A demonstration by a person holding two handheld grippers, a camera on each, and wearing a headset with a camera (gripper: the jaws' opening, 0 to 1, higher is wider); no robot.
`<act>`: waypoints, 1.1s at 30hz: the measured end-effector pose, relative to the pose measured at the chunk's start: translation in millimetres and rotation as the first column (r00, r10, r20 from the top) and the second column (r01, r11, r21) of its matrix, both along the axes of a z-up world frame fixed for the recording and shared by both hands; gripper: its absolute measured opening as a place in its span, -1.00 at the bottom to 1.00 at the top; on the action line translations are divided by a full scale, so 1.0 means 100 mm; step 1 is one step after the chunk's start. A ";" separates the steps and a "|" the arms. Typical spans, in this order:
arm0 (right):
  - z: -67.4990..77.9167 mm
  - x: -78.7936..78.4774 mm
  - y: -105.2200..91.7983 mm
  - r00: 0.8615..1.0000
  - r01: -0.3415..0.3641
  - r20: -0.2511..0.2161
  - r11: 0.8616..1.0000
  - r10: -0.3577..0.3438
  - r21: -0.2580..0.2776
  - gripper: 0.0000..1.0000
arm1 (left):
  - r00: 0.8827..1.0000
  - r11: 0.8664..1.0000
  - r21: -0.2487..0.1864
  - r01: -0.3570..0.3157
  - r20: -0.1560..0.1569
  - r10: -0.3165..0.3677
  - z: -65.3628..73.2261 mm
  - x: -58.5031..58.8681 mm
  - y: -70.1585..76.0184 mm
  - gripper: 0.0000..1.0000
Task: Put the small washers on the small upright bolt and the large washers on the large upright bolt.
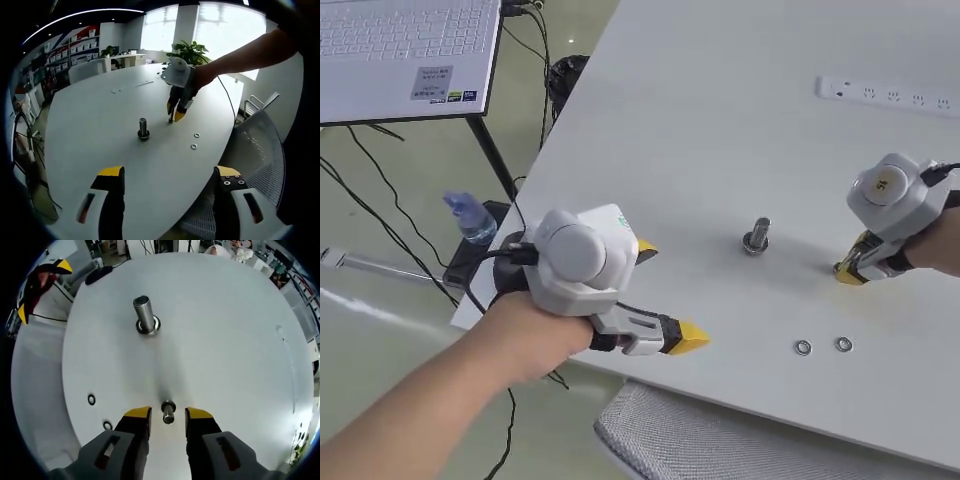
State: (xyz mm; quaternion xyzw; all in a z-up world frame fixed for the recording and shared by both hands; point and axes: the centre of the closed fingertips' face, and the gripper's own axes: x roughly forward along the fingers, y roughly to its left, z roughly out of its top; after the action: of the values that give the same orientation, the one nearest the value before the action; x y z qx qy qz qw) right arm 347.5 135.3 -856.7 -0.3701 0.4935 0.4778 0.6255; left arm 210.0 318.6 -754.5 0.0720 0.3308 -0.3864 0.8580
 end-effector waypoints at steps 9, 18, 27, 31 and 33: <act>0.10 0.03 0.01 1.000 0.001 0.003 1.000 -0.001 0.015 -0.45 | 1.000 1.000 -0.005 0.001 0.008 -0.001 0.07 -0.03 -0.01 0.46; 0.22 -0.03 -0.02 1.000 -0.002 0.004 1.000 0.002 0.026 -0.45 | 1.000 1.000 -0.007 0.003 0.019 -0.003 0.10 -0.02 -0.03 0.47; 0.42 -0.04 -0.02 1.000 -0.016 0.019 0.999 0.015 0.036 -0.45 | 1.000 1.000 -0.014 0.014 0.020 -0.014 0.09 -0.07 -0.10 0.47; 0.50 -0.05 -0.02 1.000 -0.019 0.024 0.999 0.019 0.036 -0.45 | 1.000 1.000 -0.014 0.009 0.027 -0.009 0.11 -0.06 -0.09 0.47; 0.54 -0.05 -0.02 1.000 -0.014 0.025 0.999 0.013 0.042 -0.45 | 1.000 1.000 -0.018 0.008 0.027 -0.008 0.11 -0.06 -0.09 0.48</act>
State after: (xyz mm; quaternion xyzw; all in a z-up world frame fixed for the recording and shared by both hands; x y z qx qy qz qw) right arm 342.8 133.5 -802.4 -0.3659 0.4732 0.4876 0.6360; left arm 204.1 309.7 -743.0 0.0709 0.3154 -0.3916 0.8615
